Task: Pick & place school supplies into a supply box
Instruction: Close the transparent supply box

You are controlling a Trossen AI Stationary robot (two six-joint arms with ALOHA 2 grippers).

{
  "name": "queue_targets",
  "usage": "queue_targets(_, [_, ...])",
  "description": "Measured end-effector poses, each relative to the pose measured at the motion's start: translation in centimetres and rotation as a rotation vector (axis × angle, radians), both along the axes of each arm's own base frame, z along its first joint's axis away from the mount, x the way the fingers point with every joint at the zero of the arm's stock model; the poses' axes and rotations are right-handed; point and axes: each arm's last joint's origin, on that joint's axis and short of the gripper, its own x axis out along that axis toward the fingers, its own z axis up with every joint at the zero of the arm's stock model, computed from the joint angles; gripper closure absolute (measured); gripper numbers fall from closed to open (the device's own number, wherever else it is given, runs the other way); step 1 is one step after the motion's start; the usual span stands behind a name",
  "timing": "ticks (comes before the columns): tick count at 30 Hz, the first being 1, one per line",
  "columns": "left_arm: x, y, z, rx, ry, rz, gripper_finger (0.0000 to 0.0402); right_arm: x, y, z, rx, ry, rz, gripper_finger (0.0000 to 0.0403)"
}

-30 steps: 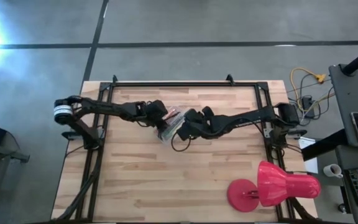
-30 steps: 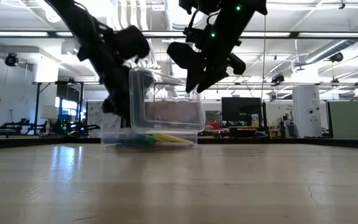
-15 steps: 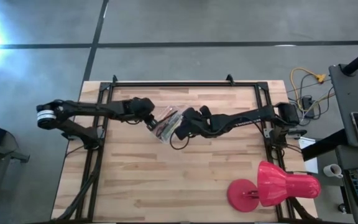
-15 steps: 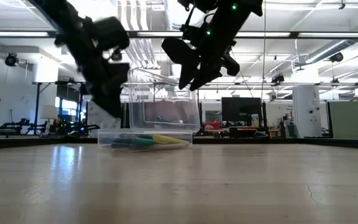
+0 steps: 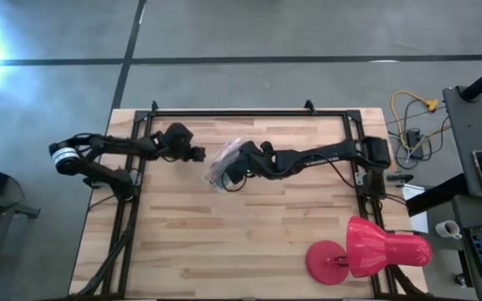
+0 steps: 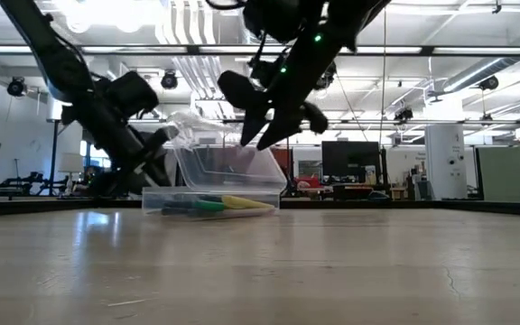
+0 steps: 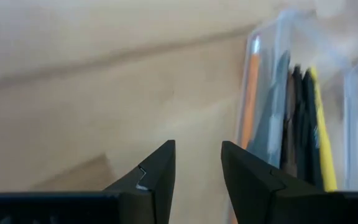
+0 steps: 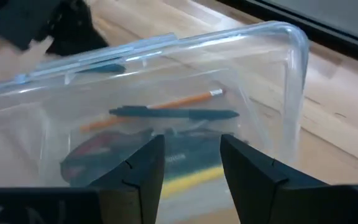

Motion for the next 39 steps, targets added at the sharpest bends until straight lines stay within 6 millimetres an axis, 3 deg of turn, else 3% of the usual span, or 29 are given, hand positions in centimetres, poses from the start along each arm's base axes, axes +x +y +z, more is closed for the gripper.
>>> queue_targets(8, [0.0, -0.5, -2.0, -0.106, -0.056, -0.023, 0.0288, 3.9, -3.9, -3.9, 0.158, -0.019, 0.033, 0.0253])
queue_targets(13, [0.0, -0.5, -2.0, -0.125, -0.072, -0.011, 0.0288, 5.5, -4.6, -4.8, 0.230, 0.039, 0.026, 0.0256])
queue_targets(20, [0.9, -0.7, 0.3, -0.087, -0.183, -0.075, 0.0288, 5.5, -4.0, -4.7, 0.208, 0.143, 0.088, 0.0264])
queue_targets(30, [4.0, -5.8, -0.7, -0.168, -0.171, -0.215, 0.0287, 5.0, -3.7, -3.5, 0.187, 0.190, 0.198, 0.0266])
queue_targets(39, [2.7, -6.3, -2.5, -0.093, -0.046, -0.134, 0.0288, 4.7, -3.5, -3.6, 0.185, 0.230, 0.218, 0.0266])
